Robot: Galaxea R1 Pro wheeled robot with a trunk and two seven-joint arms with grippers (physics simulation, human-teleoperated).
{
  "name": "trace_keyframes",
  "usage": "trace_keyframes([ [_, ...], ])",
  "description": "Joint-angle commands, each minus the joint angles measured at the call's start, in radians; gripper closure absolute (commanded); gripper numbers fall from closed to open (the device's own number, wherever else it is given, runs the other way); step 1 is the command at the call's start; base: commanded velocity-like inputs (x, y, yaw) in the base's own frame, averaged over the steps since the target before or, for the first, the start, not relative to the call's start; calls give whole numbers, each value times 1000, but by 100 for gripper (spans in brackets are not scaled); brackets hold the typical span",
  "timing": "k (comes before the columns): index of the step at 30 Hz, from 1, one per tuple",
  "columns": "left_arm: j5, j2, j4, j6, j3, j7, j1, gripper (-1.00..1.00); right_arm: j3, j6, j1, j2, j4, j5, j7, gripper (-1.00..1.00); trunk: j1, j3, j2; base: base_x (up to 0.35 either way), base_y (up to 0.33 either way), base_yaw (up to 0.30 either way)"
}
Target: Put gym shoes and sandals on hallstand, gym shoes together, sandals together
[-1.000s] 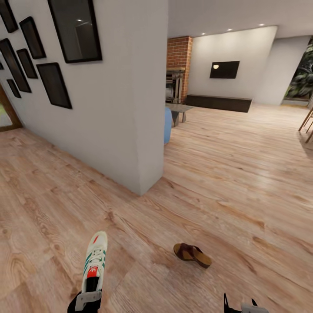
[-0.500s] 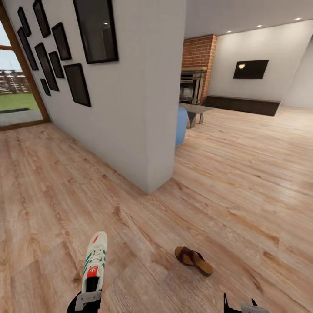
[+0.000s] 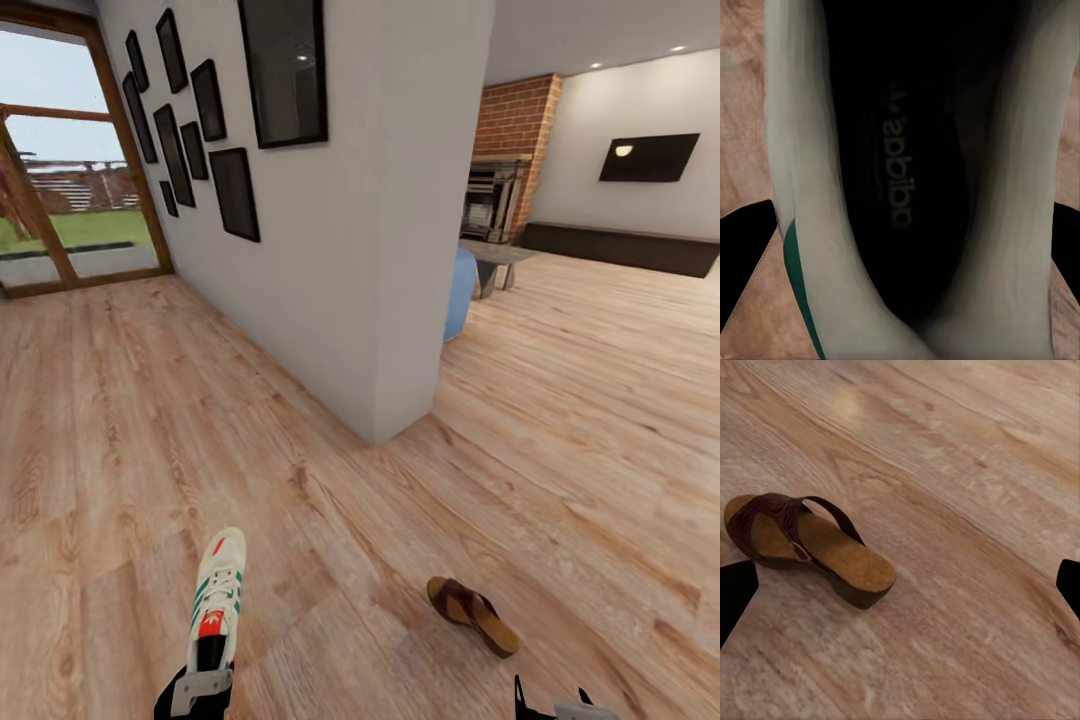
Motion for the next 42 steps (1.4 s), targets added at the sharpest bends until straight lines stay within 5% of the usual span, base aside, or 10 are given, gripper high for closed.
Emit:
trace_keyframes([
  [1,-7,0,2,-5,9,-4,-1,100,-2,-2,0,0,0,6,-4,-100,0,-1,0,0,-1,279],
  [19,-7,0,8,-10,9,-4,-1,100,-2,-2,0,0,0,6,-4,-100,0,-1,0,31,-29,273],
  [42,-6,0,7,-10,9,-4,-1,100,-2,-2,0,0,-2,6,-3,-100,0,-1,0,149,-176,32],
])
